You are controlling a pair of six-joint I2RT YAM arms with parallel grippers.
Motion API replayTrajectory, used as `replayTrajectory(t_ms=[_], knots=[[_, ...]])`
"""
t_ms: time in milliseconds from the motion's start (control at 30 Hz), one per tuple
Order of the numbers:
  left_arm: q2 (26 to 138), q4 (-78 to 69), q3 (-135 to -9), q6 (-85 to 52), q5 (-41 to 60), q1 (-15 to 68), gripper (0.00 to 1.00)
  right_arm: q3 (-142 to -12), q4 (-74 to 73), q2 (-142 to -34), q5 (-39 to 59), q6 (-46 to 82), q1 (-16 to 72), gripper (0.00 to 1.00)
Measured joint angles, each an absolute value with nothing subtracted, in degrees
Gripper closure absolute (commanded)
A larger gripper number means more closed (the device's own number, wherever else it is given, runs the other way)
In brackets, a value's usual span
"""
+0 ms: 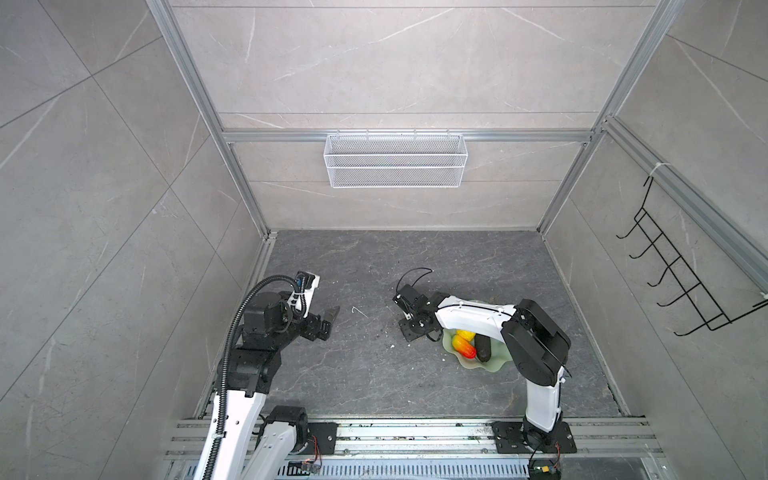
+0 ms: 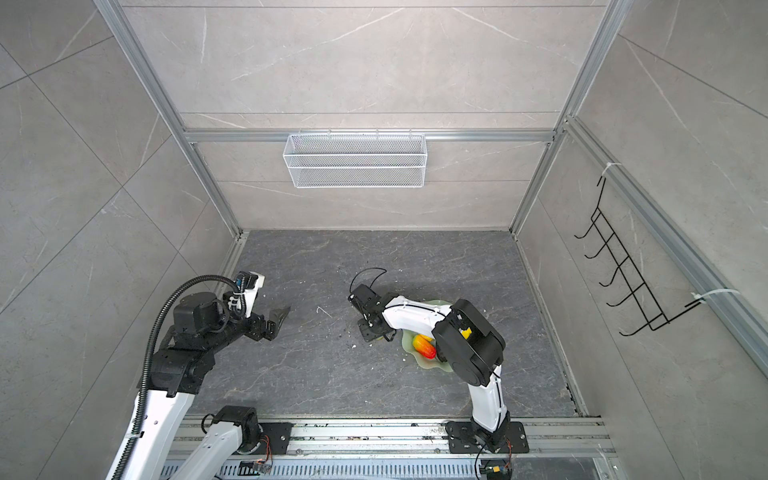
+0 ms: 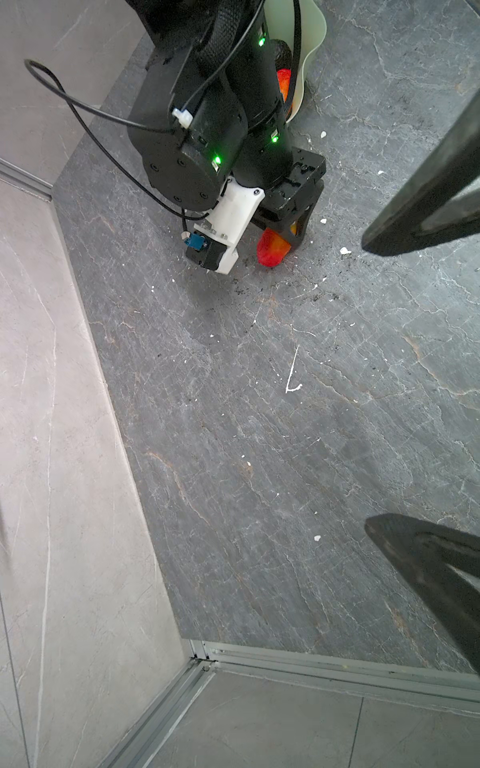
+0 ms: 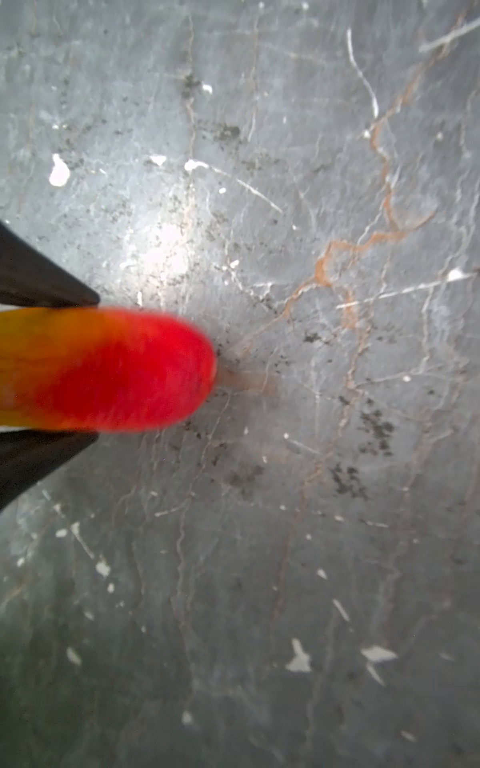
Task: Place and organize the fake fruits in the fruit bowl
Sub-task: 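Carry the red-yellow fruit over the bowl and release it inside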
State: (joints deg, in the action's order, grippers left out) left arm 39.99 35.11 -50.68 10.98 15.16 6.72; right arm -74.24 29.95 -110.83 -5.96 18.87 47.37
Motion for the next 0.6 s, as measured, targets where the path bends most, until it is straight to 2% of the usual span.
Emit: replayTrajectory(t_ms=[267,400,600], knots=[[40.12,35.11,-50.68,11.00,15.11,6.72,0.00,-72.29,31.48,-93.80,-6.15,17.21,47.05,0.57],[40.34,35.11,-50.68,11.00,15.11,6.72,0.00,-71.00,34.20,-85.47,-8.58,17.12,44.21,0.57],[40.91,35.11,-50.68,11.00,15.11,6.72,0.00,-60.71,40.05,-77.58,-14.20,21.47,38.26,0.56]])
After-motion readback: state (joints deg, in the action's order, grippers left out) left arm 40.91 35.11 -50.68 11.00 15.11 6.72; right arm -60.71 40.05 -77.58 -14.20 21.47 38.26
